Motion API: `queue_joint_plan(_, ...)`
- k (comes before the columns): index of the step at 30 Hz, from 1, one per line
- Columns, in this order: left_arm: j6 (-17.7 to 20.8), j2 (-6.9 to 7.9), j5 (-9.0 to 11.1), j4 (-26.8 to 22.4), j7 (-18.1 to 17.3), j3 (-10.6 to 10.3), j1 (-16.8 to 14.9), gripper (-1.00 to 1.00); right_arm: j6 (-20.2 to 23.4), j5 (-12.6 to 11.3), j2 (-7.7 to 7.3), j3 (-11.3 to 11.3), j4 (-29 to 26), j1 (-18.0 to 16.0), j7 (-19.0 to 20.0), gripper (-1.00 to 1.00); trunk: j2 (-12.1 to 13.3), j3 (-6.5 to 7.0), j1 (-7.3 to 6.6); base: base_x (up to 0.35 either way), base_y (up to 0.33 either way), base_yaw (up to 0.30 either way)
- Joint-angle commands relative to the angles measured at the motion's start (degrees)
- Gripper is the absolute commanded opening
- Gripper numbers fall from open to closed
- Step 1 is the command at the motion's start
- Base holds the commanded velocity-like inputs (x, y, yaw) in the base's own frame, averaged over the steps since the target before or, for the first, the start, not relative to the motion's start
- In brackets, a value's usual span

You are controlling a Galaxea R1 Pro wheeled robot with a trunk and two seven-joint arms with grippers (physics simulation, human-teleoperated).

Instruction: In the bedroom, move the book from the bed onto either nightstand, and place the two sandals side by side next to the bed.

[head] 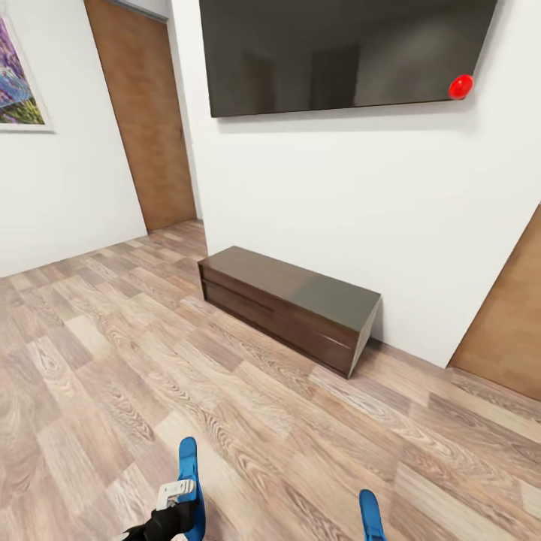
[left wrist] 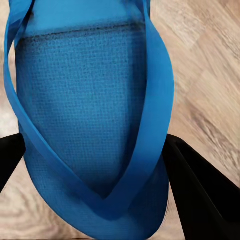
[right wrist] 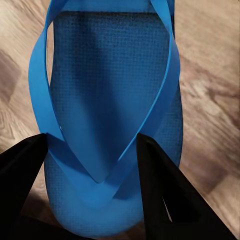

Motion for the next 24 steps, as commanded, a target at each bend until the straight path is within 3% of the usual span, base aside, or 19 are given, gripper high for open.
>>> queue_joint_plan(1,-0.04,-0.01,0.04,0.10,-0.28,0.47,-0.07,-1.00,0.59,-0.55,0.01,-0.23,-0.04,0.02,0.28,-1.00,-0.02,-0.05,-0.01,0.000,0.000,0.294)
queue_joint_plan(24,-0.04,-0.09,0.04,0.11,-0.28,0.47,-0.06,-1.00,0.59,-0.55,0.01,-0.24,-0.07,0.02,0.28,-1.00,-0.02,-0.05,-0.01,0.000,0.000,0.294)
